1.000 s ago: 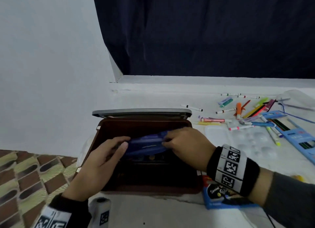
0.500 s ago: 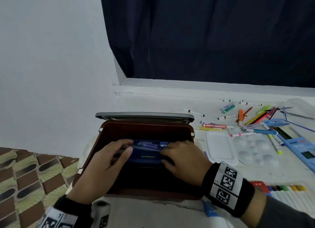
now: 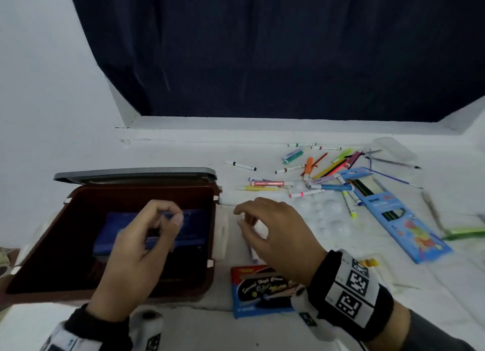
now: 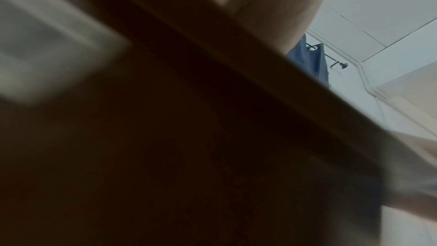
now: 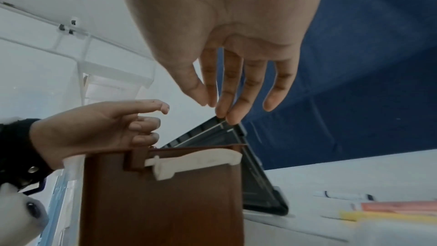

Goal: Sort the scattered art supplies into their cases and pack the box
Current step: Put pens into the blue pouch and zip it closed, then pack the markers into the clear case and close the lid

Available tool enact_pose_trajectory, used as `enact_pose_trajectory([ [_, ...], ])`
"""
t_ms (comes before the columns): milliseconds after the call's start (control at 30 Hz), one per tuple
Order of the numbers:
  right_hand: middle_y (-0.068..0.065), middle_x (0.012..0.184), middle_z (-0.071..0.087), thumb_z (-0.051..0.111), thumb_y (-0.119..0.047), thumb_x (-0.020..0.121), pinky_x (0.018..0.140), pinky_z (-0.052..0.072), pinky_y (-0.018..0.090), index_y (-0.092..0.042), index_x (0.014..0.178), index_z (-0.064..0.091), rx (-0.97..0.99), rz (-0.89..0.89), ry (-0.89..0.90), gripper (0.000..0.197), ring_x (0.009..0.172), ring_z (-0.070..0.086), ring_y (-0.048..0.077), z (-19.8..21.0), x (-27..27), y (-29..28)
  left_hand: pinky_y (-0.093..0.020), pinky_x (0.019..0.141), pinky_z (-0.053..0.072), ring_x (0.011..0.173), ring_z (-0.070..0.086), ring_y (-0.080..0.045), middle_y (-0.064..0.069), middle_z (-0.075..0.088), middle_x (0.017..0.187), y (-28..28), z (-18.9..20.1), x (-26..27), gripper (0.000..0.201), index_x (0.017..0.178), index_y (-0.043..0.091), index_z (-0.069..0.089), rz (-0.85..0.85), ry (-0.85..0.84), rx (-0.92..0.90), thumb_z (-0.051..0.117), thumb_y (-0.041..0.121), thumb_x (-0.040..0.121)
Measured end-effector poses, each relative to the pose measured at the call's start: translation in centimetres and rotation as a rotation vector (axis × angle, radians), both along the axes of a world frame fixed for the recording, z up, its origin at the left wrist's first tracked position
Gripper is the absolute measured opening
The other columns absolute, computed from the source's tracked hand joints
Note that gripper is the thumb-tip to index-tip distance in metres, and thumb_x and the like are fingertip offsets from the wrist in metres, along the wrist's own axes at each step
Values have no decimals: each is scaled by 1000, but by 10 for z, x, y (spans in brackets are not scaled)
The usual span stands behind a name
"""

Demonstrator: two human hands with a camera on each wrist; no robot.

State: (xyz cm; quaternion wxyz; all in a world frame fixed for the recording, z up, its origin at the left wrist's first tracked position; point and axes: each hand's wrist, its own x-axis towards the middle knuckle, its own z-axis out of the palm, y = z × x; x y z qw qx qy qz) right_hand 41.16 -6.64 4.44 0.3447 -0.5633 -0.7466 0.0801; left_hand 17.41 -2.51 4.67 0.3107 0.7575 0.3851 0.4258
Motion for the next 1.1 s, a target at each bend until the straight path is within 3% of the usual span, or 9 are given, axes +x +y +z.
enact_pose_trajectory([
  [167,-10,79,64,61,-23,93,71,51,31,-25,103,65,-60,-59,109,11,76,61,8,-6,86,-38,-29,54,44,56,51,-22,-8,50,62,-30,0,73,28,108,21,60,-48,-47,-3,52,44,96],
  [300,-11,73,63,63,-22,92,70,52,30,-29,98,59,-98,-102,181,10,75,63,9,-18,155,-60,-28,58,43,57,49,-25,-12,45,60,-51,-11,133,12,108,20,60,-52,-116,-94,57,29,101],
  [433,-11,70,62,65,-24,92,67,52,28,-33,96,55,-148,-139,205,14,74,63,9,-28,210,-79,-32,66,44,63,50,-35,-12,47,58,-64,-27,188,12,109,25,59,-59,-89,-235,56,30,98],
  [600,-12,73,63,67,-27,91,65,49,16,-35,94,54,-240,-176,158,15,76,63,4,-28,267,-80,-25,80,48,76,64,-16,-13,62,77,-61,-33,236,19,111,38,57,-103,62,-326,56,39,92],
  [733,-12,74,62,66,-29,91,67,47,16,-35,96,55,-303,-219,123,14,74,61,3,-32,299,-67,-29,82,51,91,66,-14,0,68,89,-42,-30,260,26,117,38,58,-111,157,-320,55,47,92],
  [833,-10,76,62,65,-27,91,65,49,18,-32,99,56,-351,-247,106,13,69,62,5,-36,318,-55,-30,87,50,101,60,-5,13,67,97,-15,-32,271,38,116,43,55,-153,349,-264,45,65,87],
  [933,-10,78,62,63,-29,92,70,55,31,-32,101,55,-381,-284,24,13,71,61,5,-40,340,-40,-33,99,43,115,51,-2,23,57,119,18,-43,279,80,126,46,49,-228,674,-184,17,95,71],
  [1033,-8,86,61,63,-28,91,74,54,38,-27,104,56,-330,-323,-33,15,79,60,12,-39,363,-21,-40,107,37,126,45,-9,20,48,139,42,-54,285,109,139,45,42,-252,872,-175,-2,101,57],
  [1100,-2,98,60,61,-30,92,79,52,40,-23,110,56,-300,-379,-136,20,91,57,19,-36,379,-4,-42,109,36,130,43,-9,21,44,146,49,-59,289,102,142,45,39,-286,930,-170,1,98,63],
])
